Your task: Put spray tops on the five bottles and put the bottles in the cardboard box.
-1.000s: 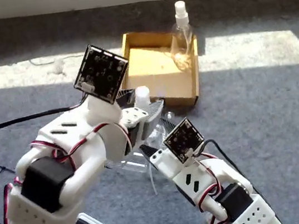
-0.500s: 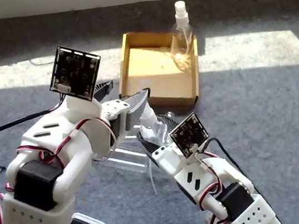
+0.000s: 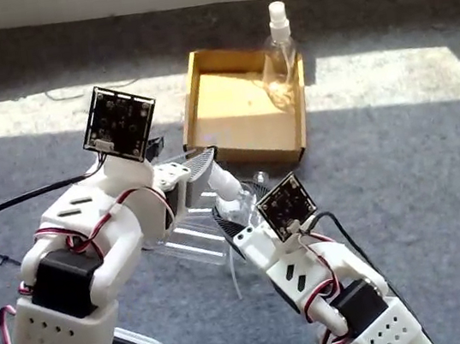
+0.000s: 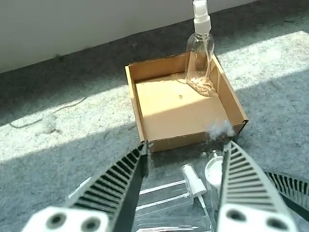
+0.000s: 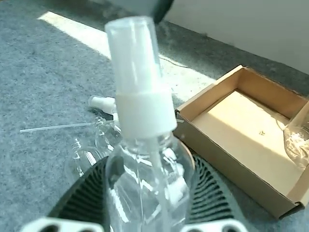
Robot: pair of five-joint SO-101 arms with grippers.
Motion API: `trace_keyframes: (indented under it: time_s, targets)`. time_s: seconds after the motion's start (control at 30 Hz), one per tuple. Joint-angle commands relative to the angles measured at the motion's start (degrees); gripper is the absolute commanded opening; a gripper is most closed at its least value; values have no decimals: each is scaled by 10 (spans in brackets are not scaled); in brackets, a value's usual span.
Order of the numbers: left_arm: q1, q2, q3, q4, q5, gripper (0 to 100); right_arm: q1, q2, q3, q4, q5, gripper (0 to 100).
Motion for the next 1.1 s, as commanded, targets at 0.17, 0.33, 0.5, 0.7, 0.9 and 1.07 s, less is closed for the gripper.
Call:
trace_keyframes:
  time_s: [0.17, 0.33, 0.5, 0.7, 0.9, 1.07]
  targets:
    - [94, 8, -69, 0, -11, 238, 6, -8, -7, -2, -3, 5]
    - [61, 3, -96, 0, -12, 238, 7, -8, -7, -2, -3, 5]
    - [4, 7, -152, 0, -12, 238, 7, -8, -7, -2, -3, 5]
    - [1, 6, -97, 0, -13, 238, 7, -8, -7, -2, -3, 5]
    - [1, 3, -17, -4, -14, 238, 7, -8, -8, -2, -4, 5]
    - [29, 3, -12, -4, -33, 238, 7, -8, -9, -2, -5, 5]
